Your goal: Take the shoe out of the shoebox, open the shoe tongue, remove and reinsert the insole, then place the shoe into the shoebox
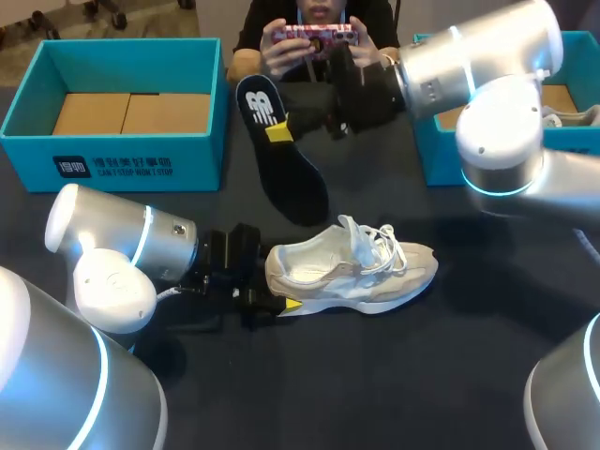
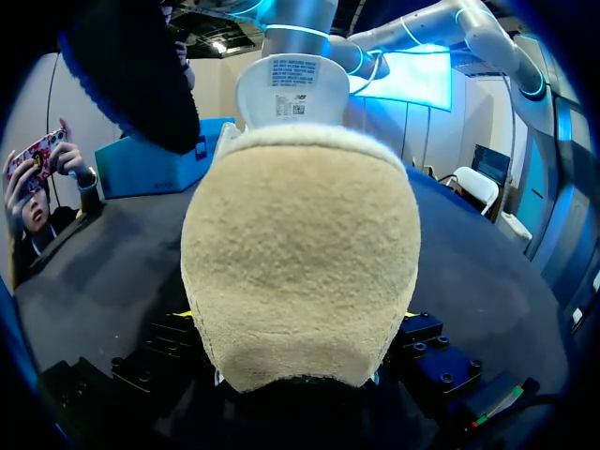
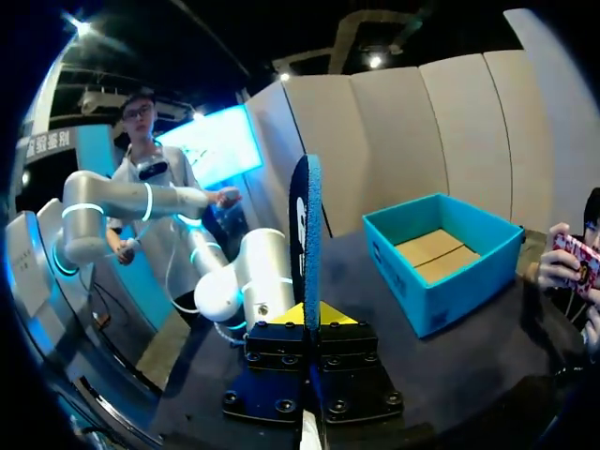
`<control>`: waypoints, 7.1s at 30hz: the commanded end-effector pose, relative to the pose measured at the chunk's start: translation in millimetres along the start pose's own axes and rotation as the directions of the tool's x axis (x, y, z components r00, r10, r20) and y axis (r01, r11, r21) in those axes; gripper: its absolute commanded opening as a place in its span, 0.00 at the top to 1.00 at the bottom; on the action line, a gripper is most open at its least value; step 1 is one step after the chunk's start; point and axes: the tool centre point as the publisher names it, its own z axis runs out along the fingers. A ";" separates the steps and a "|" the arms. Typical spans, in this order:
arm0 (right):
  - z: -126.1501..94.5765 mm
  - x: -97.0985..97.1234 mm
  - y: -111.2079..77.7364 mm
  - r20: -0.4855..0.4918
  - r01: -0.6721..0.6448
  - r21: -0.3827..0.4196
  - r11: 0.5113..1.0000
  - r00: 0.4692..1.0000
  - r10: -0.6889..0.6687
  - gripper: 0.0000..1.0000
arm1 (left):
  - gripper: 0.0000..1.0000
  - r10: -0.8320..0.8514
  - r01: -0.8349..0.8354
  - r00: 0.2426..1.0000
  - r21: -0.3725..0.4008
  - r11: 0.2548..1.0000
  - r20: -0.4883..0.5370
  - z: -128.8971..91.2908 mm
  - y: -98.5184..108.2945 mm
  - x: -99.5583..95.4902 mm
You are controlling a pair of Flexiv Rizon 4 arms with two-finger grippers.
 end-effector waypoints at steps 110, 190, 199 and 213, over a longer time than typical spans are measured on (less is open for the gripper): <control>-123.7 246.6 27.0 -0.107 -0.627 -0.190 0.755 0.778 0.619 1.00 | 1.00 0.000 0.000 1.000 -0.003 1.000 0.001 4.8 10.1 -2.1; -118.3 258.6 24.7 -0.117 -0.589 -0.185 0.786 0.808 0.578 1.00 | 0.00 0.045 -0.046 0.999 -0.333 0.942 -0.009 -61.1 -18.6 -15.6; -118.3 258.6 24.7 -0.117 -0.589 -0.185 0.786 0.808 0.578 1.00 | 0.00 0.045 -0.046 0.999 -0.333 0.942 -0.009 -61.1 -18.6 -15.6; -118.3 258.6 24.7 -0.117 -0.589 -0.185 0.786 0.808 0.578 1.00 | 0.00 0.038 -0.020 0.999 -0.483 0.875 0.027 -76.9 -31.1 -12.5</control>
